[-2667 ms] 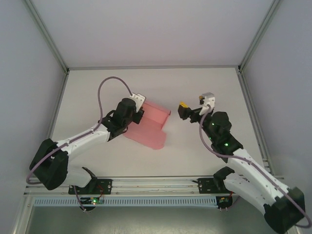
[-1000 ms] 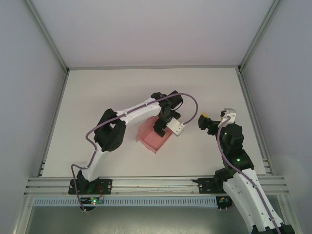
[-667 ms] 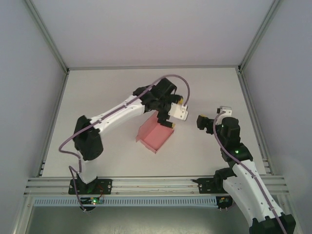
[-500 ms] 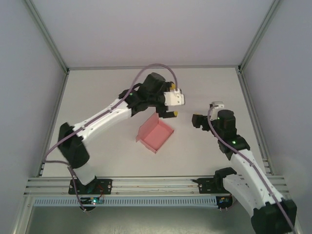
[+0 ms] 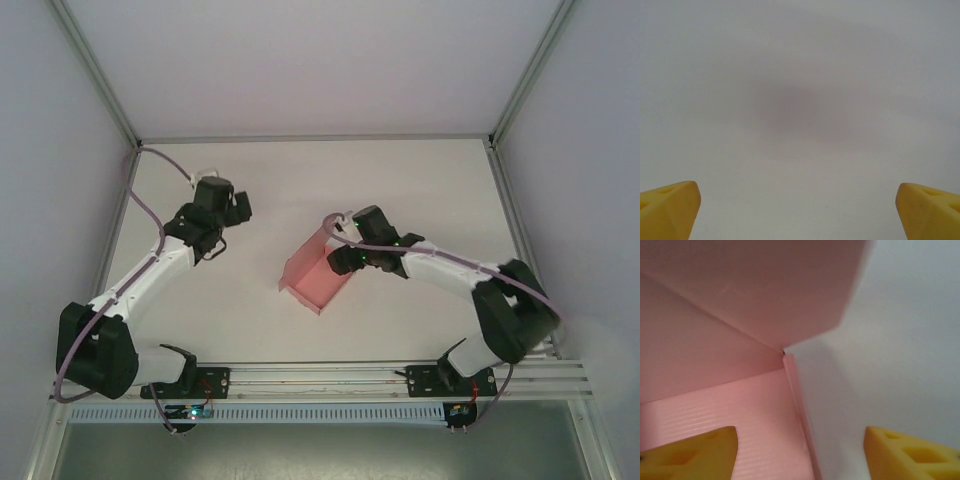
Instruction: Assemble paper box
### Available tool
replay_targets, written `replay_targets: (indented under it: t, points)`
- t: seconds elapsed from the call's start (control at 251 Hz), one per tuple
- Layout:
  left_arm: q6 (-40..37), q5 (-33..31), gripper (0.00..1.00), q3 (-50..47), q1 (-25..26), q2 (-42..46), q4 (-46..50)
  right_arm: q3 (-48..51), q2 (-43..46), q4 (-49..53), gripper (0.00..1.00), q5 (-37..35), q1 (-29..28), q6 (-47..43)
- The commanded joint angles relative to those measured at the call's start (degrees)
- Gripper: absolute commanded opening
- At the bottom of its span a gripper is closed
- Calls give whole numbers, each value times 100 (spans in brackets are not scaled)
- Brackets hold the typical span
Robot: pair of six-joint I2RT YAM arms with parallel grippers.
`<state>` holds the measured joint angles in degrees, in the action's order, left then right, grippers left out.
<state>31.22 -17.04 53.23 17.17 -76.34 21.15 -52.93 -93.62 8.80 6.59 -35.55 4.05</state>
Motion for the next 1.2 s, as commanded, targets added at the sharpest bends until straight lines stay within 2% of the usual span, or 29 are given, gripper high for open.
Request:
replay_targets:
  t: [0.0,0.084,0.18,0.515,0.639,0.786,0.894,0.934,0.99,1.105,1.197]
  points:
    - [425,-202,100,97,23,-39,289,-356,-313,179,45,-325,-192,-100]
    - [300,-132,100,143,23,-91,302,-361,-377,252,30,-662,-276,-41]
    - [197,-102,100,127,23,-96,244,-259,-354,255,24,-865,-285,58]
    - [29,-151,100,91,22,-97,179,43,-270,212,22,-1334,-302,327]
    - [17,-115,100,110,18,-68,206,88,-210,173,11,-1619,-327,621]
    - [71,-28,100,100,23,26,199,95,-71,297,10,-2598,-467,1734]
    - [68,-8,100,47,21,116,187,81,-95,450,10,-2909,-682,2626]
    - [31,14,100,22,23,149,179,73,-121,537,14,-2993,-772,2888]
    - [-51,36,100,-29,23,180,156,65,-134,649,15,-3154,-892,3175]
    - [-405,371,100,-141,31,257,4,62,-47,870,16,-3411,-1028,3611]
    - [-761,895,100,-269,31,359,-188,179,141,798,17,-3429,-1040,3832]
